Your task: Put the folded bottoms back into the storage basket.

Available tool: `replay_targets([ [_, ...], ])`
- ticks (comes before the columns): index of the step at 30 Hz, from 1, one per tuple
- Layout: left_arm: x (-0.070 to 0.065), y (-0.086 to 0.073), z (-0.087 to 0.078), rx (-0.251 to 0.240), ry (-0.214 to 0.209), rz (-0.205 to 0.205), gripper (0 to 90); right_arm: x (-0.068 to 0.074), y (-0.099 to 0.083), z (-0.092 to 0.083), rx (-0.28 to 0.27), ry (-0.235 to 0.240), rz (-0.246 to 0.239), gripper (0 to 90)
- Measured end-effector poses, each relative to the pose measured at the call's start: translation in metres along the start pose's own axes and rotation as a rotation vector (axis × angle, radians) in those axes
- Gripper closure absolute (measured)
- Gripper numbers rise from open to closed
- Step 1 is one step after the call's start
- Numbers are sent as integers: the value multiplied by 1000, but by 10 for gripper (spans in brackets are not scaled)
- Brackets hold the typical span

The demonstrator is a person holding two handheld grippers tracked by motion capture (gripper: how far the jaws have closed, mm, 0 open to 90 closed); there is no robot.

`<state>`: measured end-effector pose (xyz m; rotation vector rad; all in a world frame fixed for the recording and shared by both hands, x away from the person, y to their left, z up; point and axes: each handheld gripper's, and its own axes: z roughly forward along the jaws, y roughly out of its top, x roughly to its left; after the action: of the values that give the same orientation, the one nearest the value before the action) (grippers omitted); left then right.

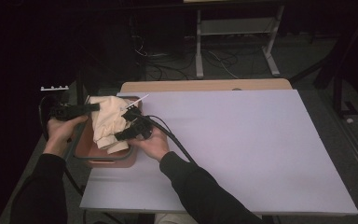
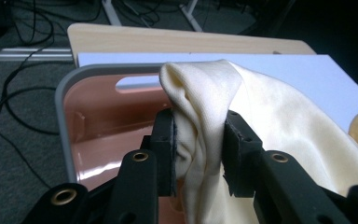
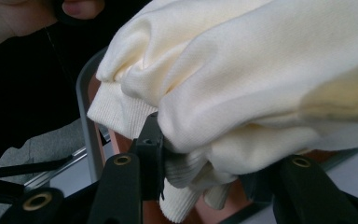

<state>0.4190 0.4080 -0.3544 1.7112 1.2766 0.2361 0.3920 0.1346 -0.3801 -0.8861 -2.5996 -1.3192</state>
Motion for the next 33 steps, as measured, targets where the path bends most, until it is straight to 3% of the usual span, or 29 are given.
replay_targets([
  [10,9,-3,7,32,25,-28,670,0,-1,13,12,-15,18,560],
  [15,9,-2,5,13,53,-52,532,2,2,19,58,-48,37,446],
  [19,6,-1,2,-20,46,-64,475,4,3,19,56,-110,12,351],
  [25,2,-2,-2,-55,37,-77,402,4,5,15,65,-71,-22,241],
  [33,-7,-4,-13,-103,-9,-82,288,-3,8,2,64,-30,-60,92],
])
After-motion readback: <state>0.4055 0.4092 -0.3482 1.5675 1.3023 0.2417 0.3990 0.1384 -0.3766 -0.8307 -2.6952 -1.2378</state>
